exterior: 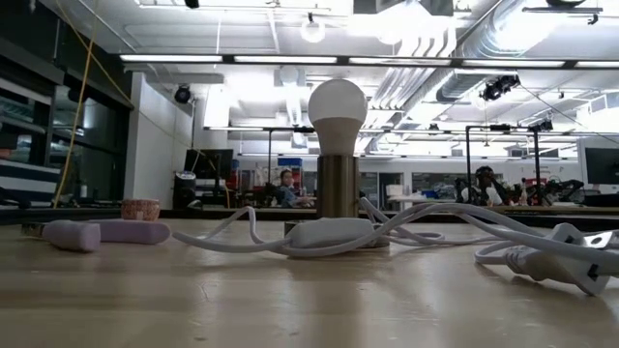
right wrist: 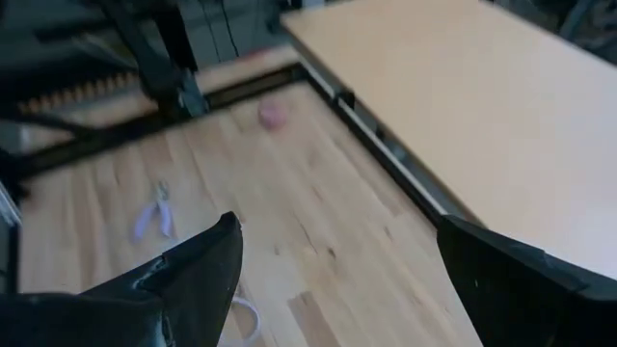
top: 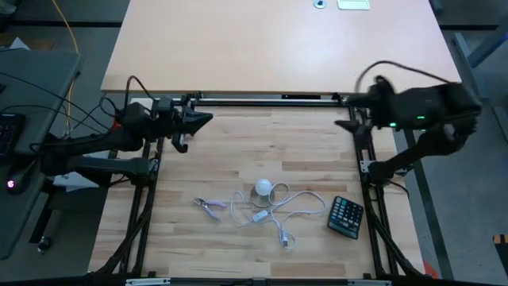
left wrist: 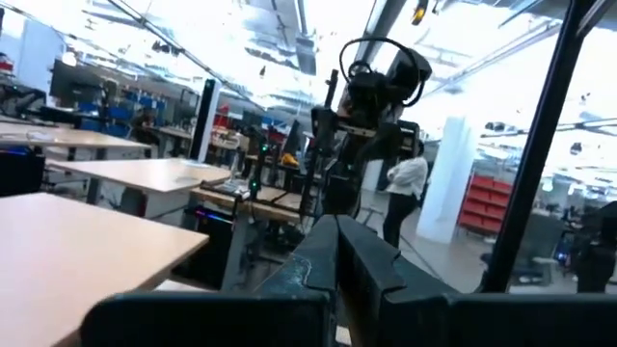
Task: Screw lightbulb
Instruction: Remove the lightbulb from the lamp
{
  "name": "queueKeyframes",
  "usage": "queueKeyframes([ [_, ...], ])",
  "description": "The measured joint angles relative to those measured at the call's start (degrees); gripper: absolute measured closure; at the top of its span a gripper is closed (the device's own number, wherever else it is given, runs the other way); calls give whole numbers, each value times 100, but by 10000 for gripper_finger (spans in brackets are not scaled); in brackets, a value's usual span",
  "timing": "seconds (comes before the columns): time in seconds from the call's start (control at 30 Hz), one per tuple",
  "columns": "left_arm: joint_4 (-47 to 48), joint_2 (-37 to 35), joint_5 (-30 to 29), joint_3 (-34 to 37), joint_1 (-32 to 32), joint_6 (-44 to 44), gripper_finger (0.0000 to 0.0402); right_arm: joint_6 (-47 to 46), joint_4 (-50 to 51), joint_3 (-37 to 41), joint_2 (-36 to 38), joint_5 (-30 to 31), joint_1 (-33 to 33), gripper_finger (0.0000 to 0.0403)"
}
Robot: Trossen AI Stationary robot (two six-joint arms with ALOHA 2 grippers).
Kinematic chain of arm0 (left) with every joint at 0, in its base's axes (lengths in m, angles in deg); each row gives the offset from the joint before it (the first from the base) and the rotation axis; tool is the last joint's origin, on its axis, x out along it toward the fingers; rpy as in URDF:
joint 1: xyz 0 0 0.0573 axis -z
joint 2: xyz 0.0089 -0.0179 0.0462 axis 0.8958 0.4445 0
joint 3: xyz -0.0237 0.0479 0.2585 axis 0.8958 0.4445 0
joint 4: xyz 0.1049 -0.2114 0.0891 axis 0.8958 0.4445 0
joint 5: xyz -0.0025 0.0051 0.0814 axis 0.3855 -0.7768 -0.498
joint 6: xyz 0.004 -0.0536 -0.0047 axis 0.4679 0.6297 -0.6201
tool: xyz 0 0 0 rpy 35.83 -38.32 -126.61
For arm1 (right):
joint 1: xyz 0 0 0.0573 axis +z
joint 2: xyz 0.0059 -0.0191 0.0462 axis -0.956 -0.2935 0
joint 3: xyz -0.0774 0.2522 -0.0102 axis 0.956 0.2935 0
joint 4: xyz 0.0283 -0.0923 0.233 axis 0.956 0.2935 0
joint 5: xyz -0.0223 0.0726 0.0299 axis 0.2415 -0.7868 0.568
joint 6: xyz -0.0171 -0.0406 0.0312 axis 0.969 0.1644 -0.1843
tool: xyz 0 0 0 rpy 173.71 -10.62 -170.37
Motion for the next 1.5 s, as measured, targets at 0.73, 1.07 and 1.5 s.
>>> queueKeyframes([
  [0.73,-515,229,-451,0,413,164,402,-741,-8028,6916,2195,735,1486,68],
  [1.07,-207,328,76,0,-665,562,401,-110,-9019,6773,2198,733,700,68],
  [1.5,-723,1336,2019,0,-1180,1129,339,-867,-9173,6749,2190,845,219,68],
])
